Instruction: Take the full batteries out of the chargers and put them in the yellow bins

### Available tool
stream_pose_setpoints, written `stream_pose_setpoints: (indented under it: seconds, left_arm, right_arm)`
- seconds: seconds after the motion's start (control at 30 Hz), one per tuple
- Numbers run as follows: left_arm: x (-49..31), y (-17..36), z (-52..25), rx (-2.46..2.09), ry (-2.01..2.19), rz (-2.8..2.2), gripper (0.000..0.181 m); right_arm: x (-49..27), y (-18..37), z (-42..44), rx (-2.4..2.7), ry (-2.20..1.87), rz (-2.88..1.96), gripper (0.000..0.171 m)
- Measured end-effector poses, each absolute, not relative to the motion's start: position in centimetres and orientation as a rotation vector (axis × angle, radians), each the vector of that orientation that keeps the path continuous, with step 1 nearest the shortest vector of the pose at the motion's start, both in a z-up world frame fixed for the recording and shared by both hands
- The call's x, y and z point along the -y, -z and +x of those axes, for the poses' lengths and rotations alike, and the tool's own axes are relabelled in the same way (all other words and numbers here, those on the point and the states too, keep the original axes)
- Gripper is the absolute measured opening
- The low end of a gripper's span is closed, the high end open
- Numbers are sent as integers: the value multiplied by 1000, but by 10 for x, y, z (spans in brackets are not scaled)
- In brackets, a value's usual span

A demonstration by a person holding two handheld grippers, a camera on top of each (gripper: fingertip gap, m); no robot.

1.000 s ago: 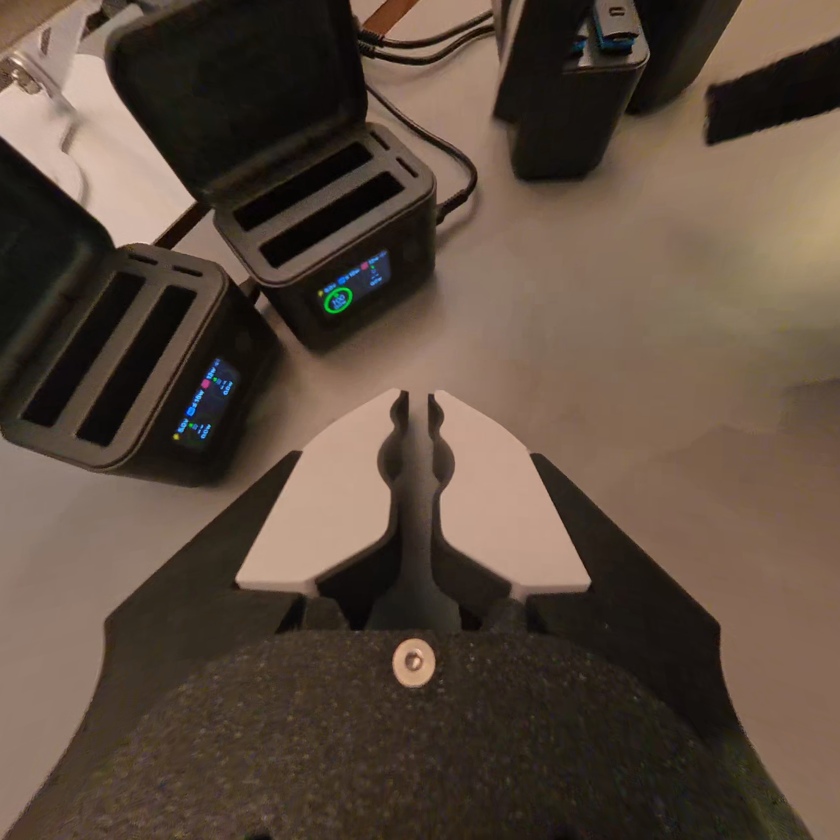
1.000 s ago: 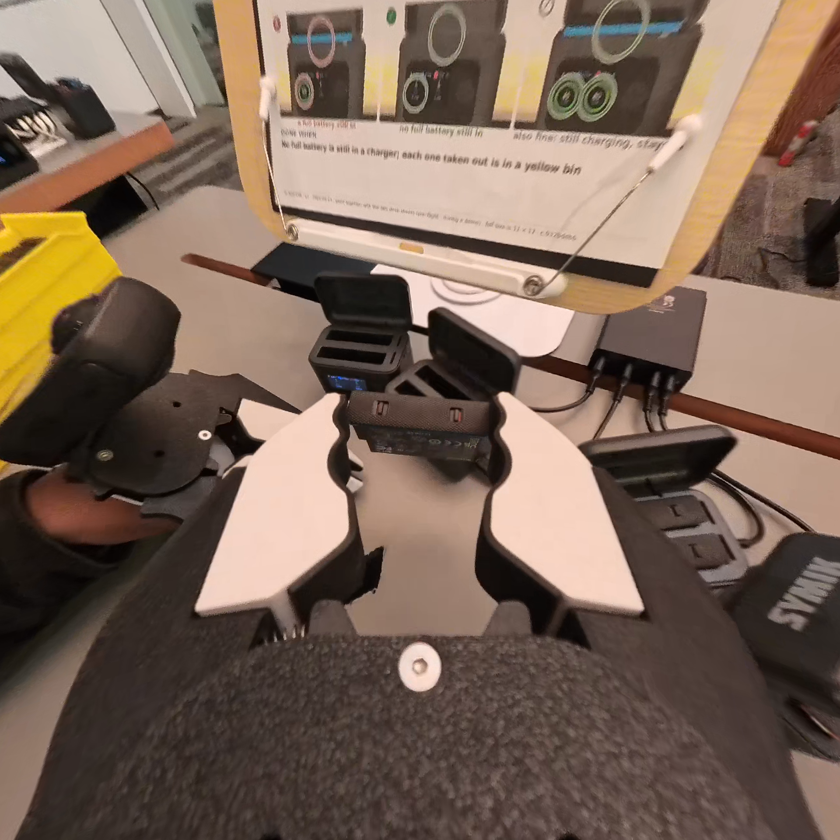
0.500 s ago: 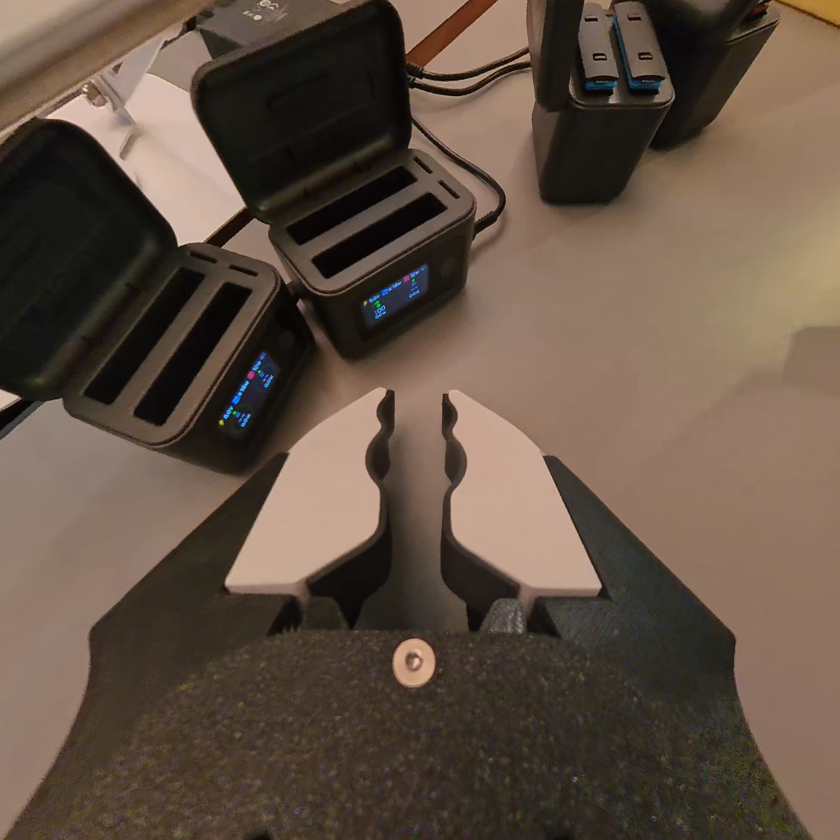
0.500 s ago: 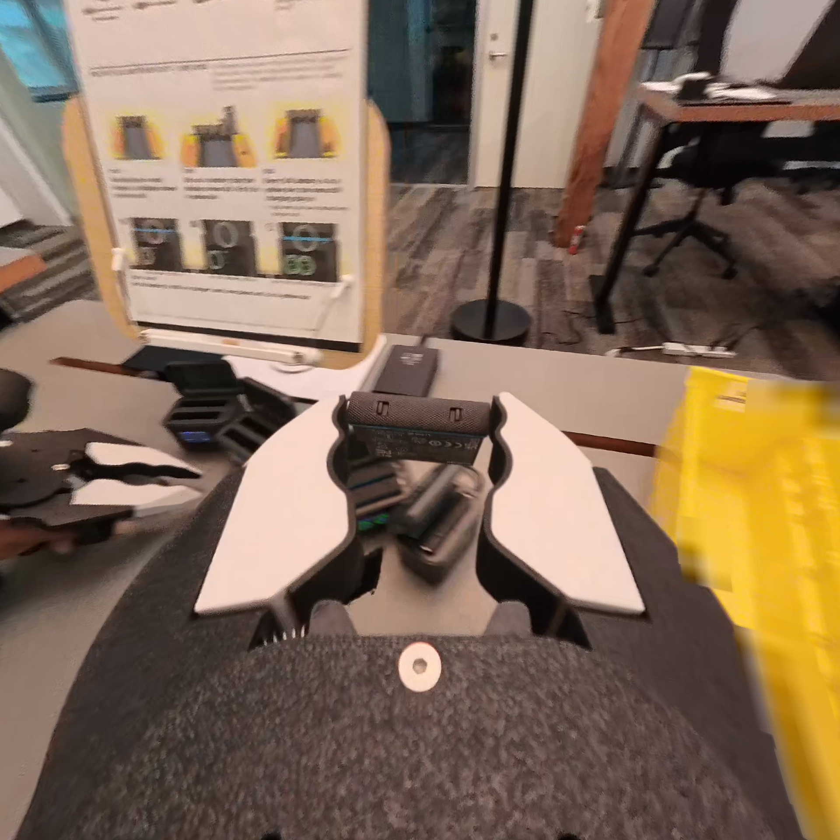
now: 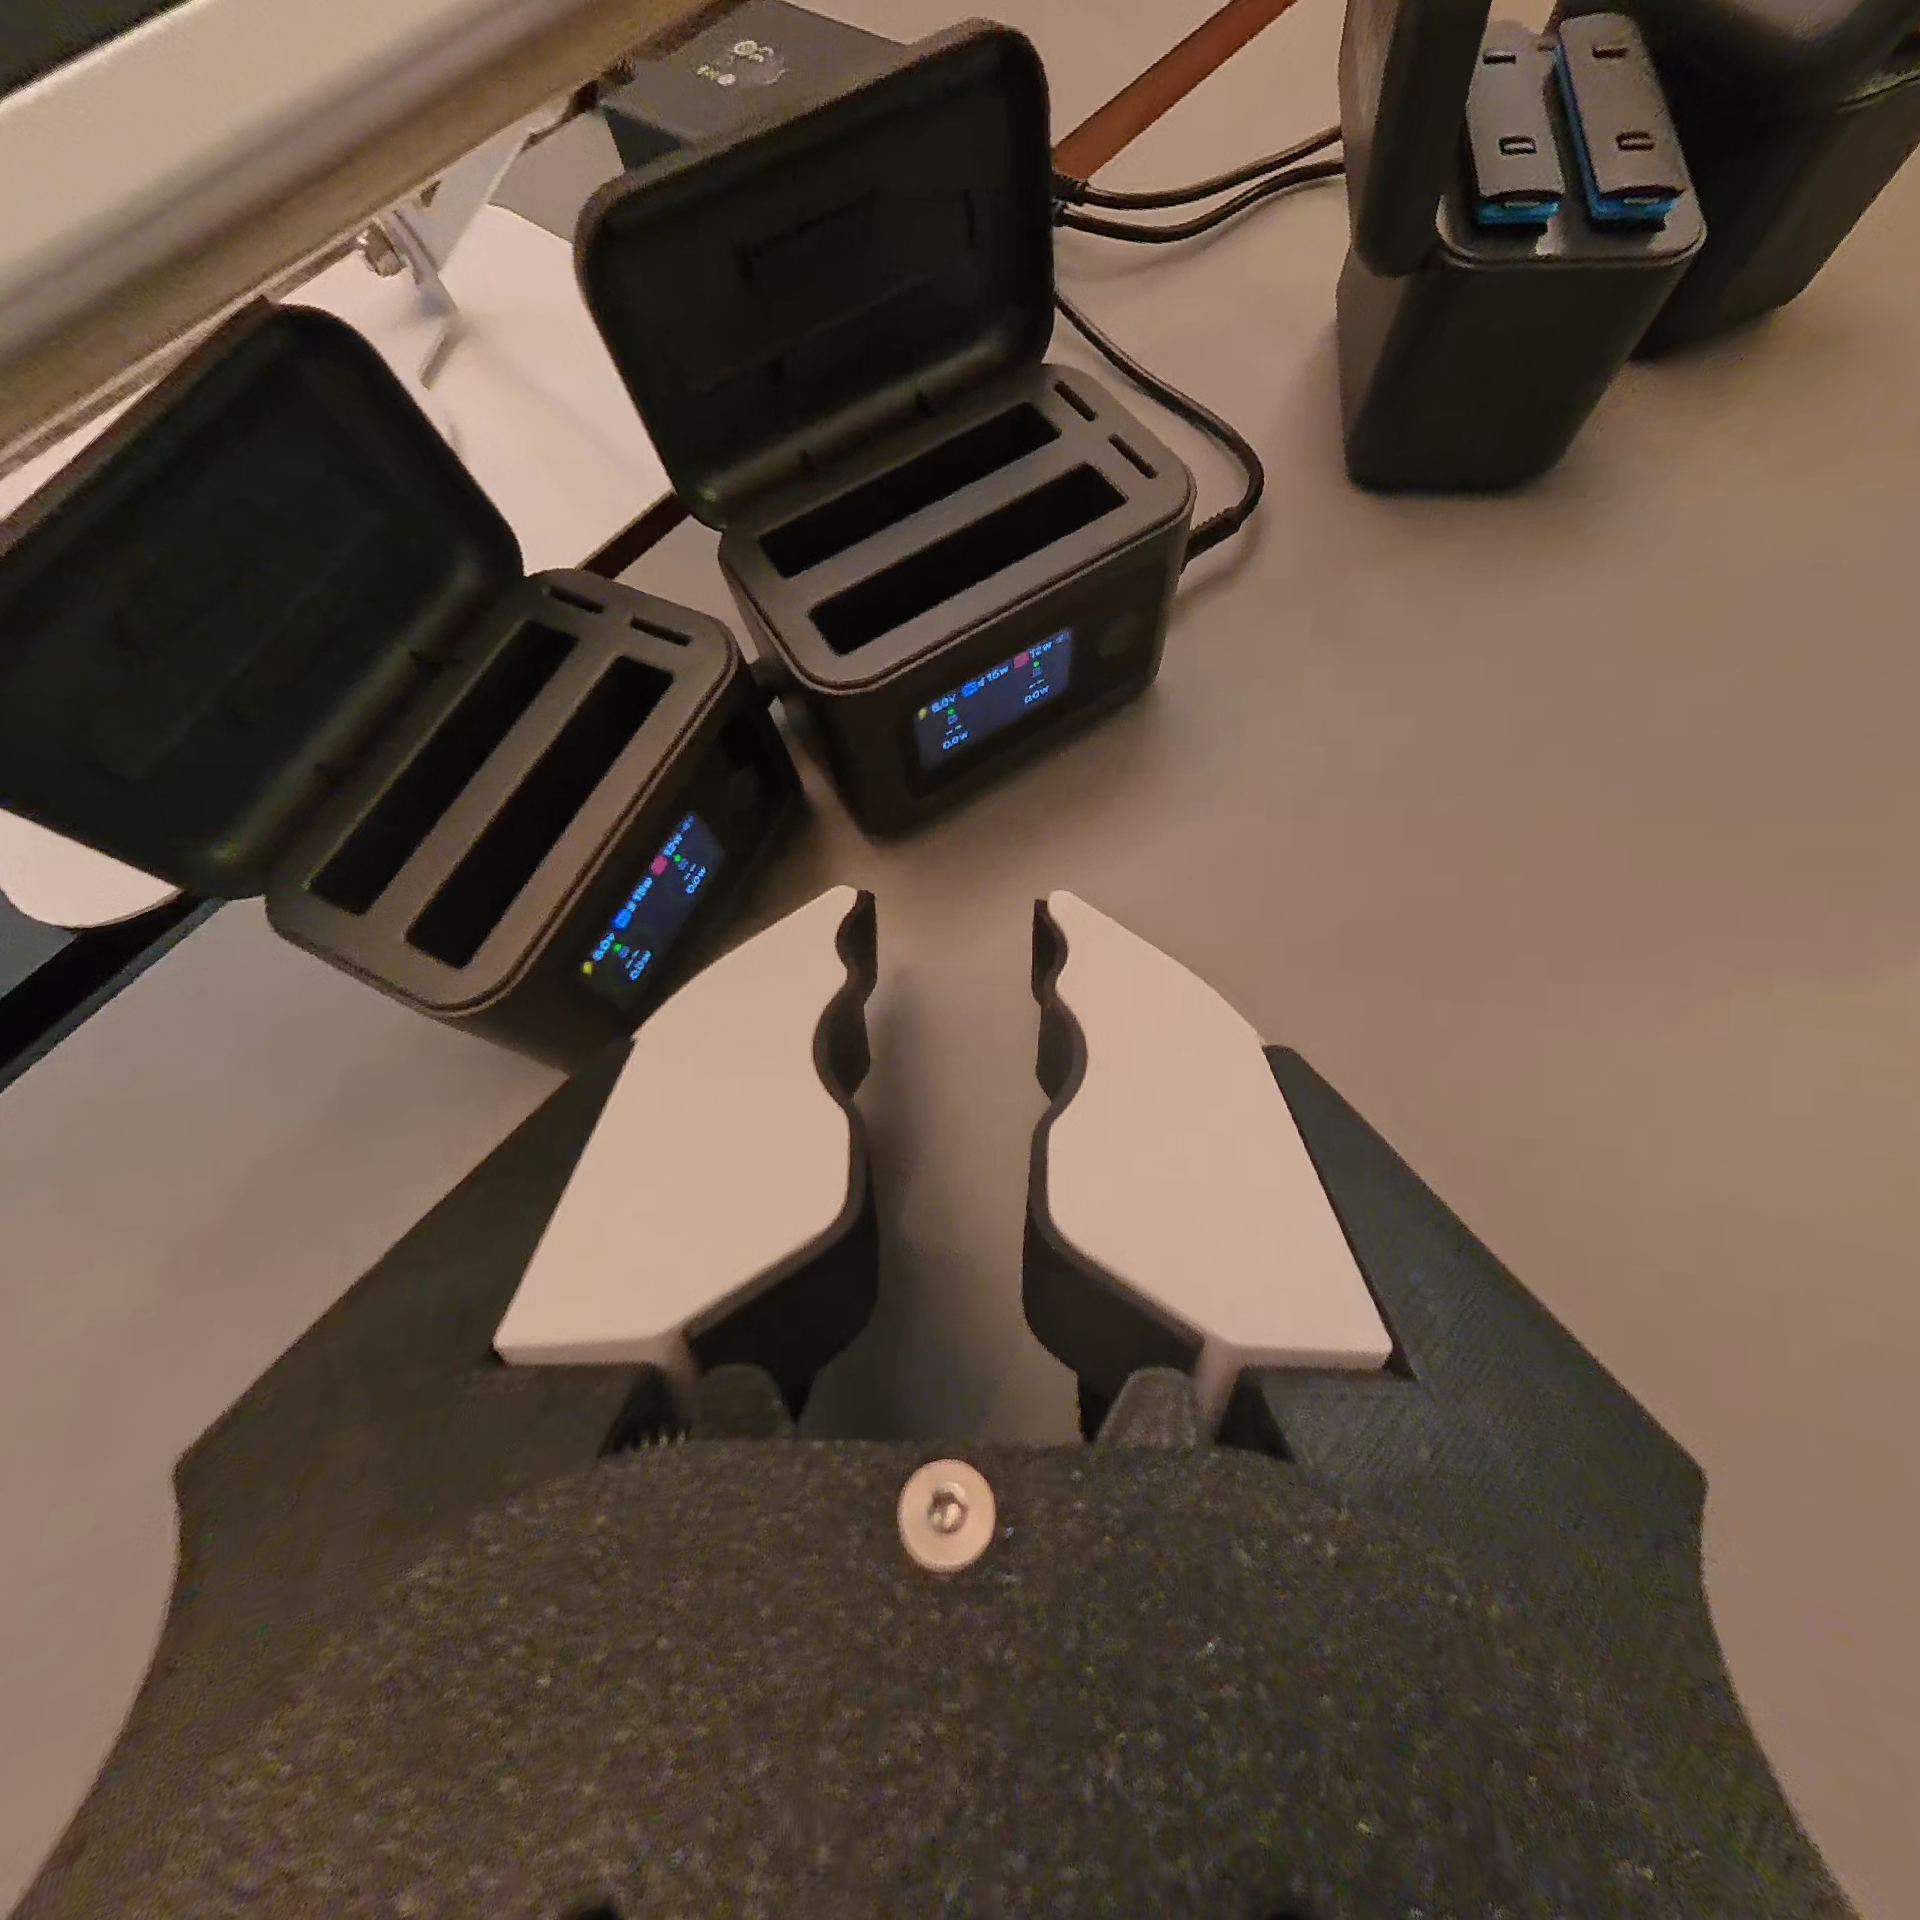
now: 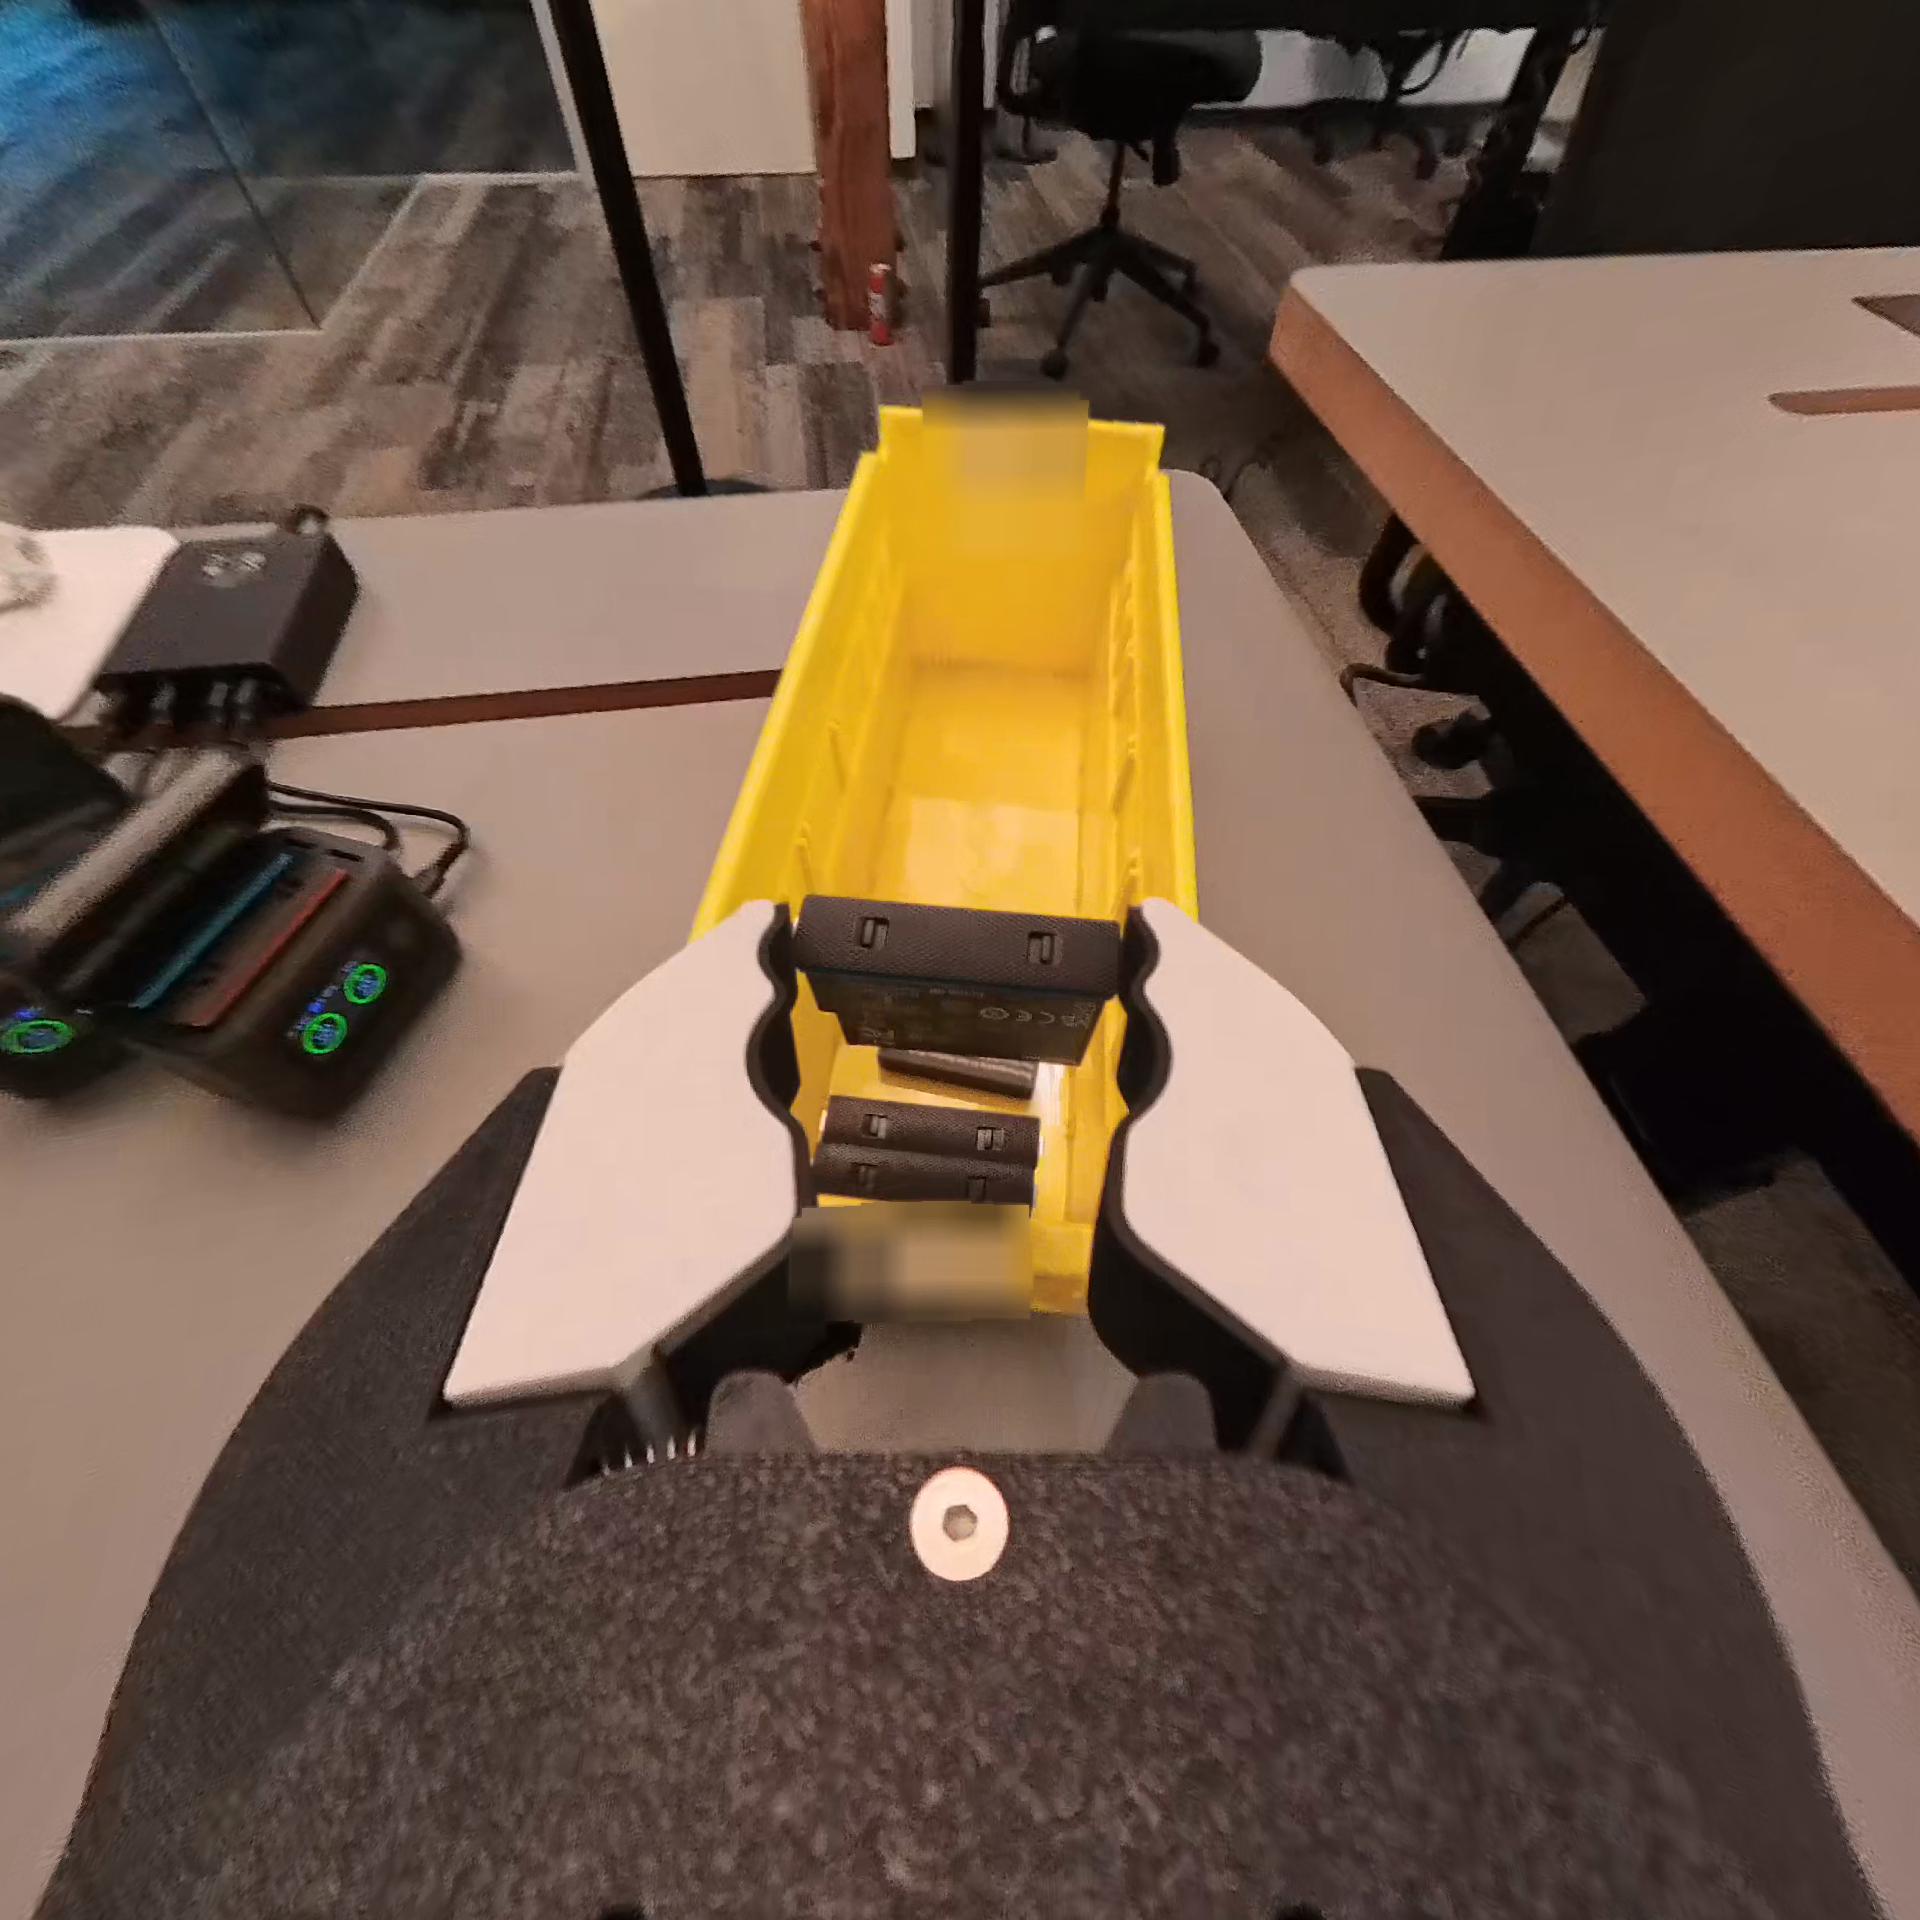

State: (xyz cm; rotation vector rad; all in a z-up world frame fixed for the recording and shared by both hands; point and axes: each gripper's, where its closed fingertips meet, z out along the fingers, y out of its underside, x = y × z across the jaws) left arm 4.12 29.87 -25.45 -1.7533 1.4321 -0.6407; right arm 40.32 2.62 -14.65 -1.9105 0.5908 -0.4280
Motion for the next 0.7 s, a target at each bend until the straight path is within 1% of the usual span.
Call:
stream_pose_setpoints:
  seconds: [0.23, 0.37, 0.7]
  left_arm:
    - [-299, 256, 37, -1442, 620, -1749, 27]
    - [-302, 256, 35, -1436, 623, -1757, 26]
    - [-301, 259, 35, -1451, 605, -1757, 26]
  right_arm:
    - [-38, 189, 410, -611, 555, -1951, 60]
    - [-33, 202, 407, -643, 509, -2024, 60]
    - [-22, 210, 401, -585, 568, -2118, 59]
